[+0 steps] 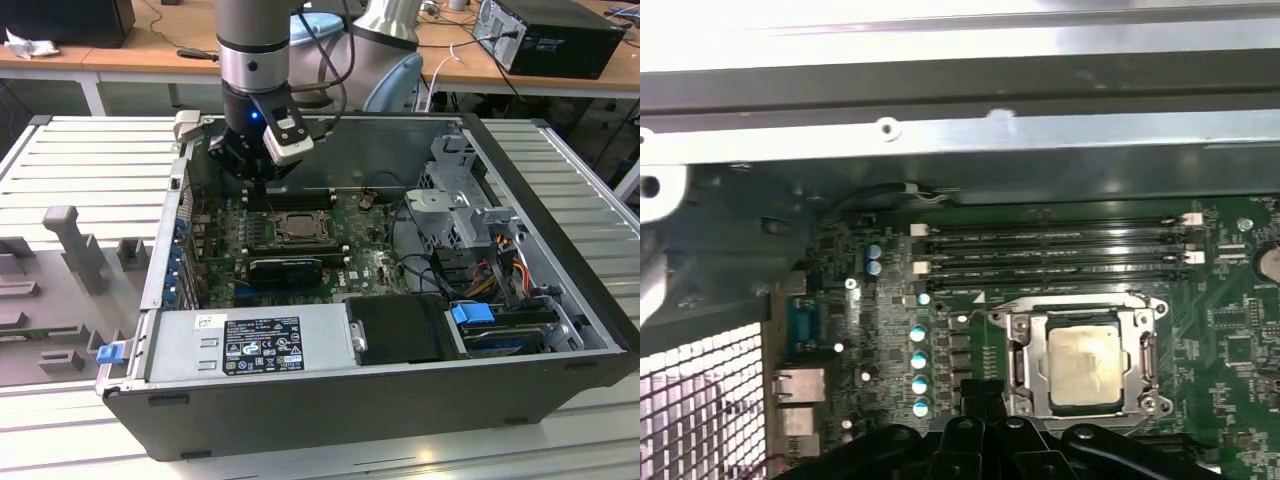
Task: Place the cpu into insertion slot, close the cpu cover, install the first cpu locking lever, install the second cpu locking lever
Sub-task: 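Install the first cpu locking lever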
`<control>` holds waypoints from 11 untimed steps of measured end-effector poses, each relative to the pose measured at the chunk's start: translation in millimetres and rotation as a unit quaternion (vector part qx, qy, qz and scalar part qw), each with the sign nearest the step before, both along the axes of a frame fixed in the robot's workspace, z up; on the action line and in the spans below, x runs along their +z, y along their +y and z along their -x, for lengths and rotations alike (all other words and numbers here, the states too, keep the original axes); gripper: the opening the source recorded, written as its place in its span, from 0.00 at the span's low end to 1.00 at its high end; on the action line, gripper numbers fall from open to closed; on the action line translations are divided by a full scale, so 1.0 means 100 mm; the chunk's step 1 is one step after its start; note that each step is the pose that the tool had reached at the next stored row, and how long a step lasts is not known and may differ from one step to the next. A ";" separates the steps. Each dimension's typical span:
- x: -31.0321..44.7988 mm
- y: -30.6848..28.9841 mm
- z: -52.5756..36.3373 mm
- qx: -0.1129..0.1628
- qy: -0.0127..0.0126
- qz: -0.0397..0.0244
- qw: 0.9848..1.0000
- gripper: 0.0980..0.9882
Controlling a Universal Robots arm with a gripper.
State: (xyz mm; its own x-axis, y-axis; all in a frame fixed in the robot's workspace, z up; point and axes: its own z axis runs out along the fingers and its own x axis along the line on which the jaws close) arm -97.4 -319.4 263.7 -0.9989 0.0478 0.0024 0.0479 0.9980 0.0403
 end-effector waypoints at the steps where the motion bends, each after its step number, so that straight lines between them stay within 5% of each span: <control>1: -0.004 0.000 0.026 0.002 0.000 0.000 1.000 0.01; 5: -0.024 0.003 0.147 0.016 0.000 -0.002 1.000 0.01; 11: -0.032 0.097 0.157 0.016 0.000 -0.002 1.000 0.01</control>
State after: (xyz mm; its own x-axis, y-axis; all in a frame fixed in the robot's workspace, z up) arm -113.1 -309.6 260.5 -0.9999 0.0156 0.0025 0.0157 0.9989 0.0440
